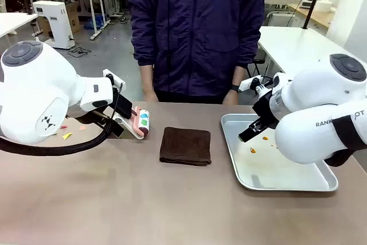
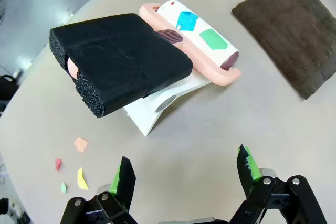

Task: Clean the surface of the table.
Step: Hold the Lint Roller with your left hand and the towel with your right hand.

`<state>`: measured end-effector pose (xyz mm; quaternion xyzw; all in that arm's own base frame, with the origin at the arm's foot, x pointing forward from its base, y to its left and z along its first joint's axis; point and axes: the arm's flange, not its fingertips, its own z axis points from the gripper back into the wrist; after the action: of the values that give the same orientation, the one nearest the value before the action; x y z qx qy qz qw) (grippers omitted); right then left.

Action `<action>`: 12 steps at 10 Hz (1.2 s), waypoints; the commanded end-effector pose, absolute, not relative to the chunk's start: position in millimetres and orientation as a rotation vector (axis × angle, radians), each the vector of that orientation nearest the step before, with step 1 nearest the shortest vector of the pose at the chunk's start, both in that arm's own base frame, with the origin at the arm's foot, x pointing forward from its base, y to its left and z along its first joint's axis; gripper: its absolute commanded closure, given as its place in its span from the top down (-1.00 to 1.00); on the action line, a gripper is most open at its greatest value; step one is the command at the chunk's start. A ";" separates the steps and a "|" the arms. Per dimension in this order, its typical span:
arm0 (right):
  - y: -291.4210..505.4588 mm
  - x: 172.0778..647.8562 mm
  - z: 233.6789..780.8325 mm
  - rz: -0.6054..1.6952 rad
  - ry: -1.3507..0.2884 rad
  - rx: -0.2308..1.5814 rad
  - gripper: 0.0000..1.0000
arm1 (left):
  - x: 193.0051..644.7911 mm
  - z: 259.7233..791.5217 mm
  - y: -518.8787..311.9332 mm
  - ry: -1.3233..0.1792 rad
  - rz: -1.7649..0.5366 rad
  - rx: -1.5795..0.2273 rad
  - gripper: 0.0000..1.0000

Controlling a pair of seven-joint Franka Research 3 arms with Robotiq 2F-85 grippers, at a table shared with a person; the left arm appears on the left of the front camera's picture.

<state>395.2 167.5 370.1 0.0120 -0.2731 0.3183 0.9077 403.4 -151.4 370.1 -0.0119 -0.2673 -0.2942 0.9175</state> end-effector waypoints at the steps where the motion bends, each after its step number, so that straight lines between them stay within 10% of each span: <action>1: 167.6 395.2 370.1 0.657 -0.564 0.025 1.00 | 403.4 370.2 -151.5 -0.550 -0.605 -0.024 1.00; 12: 167.6 395.2 370.1 0.657 -0.564 0.025 1.00 | 403.4 370.2 -151.5 -0.550 -0.605 -0.024 1.00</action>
<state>395.2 167.6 369.9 0.0118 -0.2729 0.3185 0.9077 403.4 -151.4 370.1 -0.0120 -0.2673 -0.2940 0.9176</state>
